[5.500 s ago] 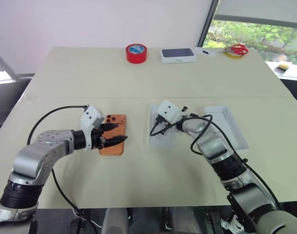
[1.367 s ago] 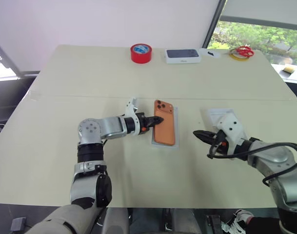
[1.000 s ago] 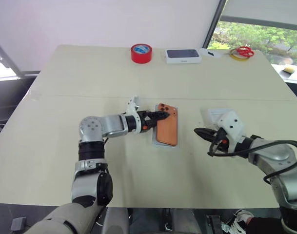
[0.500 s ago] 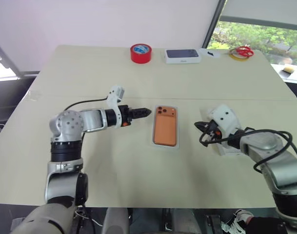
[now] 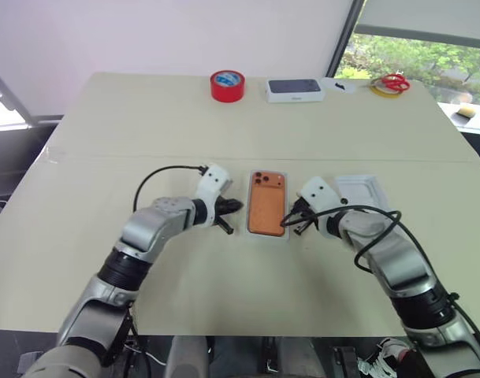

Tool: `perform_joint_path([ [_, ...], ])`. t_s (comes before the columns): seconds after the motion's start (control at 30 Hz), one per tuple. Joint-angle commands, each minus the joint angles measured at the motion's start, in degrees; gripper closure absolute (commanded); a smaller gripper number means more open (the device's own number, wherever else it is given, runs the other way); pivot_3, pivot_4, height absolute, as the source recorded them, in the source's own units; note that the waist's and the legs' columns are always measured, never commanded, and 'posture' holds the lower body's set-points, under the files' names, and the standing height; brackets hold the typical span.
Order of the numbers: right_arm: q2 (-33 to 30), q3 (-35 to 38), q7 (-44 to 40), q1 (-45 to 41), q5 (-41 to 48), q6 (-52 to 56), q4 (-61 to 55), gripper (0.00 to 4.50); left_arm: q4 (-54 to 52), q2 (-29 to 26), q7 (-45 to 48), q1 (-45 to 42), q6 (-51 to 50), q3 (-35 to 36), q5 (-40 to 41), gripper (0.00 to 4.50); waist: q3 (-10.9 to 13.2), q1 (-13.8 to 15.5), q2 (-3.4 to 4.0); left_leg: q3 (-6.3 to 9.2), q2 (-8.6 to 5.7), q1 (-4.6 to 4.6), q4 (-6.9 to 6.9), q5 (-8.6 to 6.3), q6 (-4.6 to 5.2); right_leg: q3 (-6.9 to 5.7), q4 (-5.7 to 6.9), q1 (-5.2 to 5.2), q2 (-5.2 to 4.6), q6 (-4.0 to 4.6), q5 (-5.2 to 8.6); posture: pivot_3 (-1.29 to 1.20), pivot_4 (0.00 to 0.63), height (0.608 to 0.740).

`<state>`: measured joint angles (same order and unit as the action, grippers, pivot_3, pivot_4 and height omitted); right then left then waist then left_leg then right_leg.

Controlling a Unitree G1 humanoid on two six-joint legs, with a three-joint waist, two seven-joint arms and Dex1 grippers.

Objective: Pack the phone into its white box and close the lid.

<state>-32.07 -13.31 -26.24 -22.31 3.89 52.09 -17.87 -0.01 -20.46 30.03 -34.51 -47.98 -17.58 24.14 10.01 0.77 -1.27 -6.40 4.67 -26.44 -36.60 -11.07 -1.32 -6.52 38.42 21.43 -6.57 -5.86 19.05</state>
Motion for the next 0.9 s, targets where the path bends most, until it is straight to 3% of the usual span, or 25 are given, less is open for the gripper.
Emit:
perform_joint_path([
  [0.03,-0.02,0.25,-0.52,-0.32,-0.08,0.31,-2.71,4.5,-1.32,2.34,2.58,-1.53,0.17,-2.05,-0.74,4.47,0.0,-0.03,0.0,0.0,0.0,0.0,-0.02,-0.01,0.01,0.0,0.01,-0.01,0.0,0.0,0.0,0.0,0.15,0.73],
  [0.2,-4.02,2.88,-2.48,3.21,0.79,2.44,-7.18,4.5,0.81,6.58,5.32,-2.89,-0.71,-4.6,-2.06,4.47,-0.01,0.77,0.01,0.02,-0.02,-0.01,-0.14,-0.13,0.22,-0.04,0.0,-0.08,-0.02,-0.01,0.0,0.0,0.15,0.73],
  [0.53,-14.57,13.23,-7.76,19.9,3.99,7.0,-20.8,4.5,4.39,15.7,13.3,-6.95,-2.18,-12.82,-4.13,4.47,-0.02,1.55,0.05,0.12,-0.05,-0.08,-0.33,-0.31,0.5,-0.05,-0.06,-0.15,-0.1,-0.02,0.01,0.0,0.15,0.73],
  [0.9,-16.7,22.9,-9.75,25.73,5.91,9.31,-23.72,4.5,6.58,15.87,14.44,-6.93,-2.48,-10.32,-6.16,4.47,-0.09,1.5,0.2,0.2,-0.03,-0.07,-0.35,-0.31,0.5,-0.05,-0.06,-0.14,-0.09,-0.01,0.01,0.0,0.15,0.73],
])
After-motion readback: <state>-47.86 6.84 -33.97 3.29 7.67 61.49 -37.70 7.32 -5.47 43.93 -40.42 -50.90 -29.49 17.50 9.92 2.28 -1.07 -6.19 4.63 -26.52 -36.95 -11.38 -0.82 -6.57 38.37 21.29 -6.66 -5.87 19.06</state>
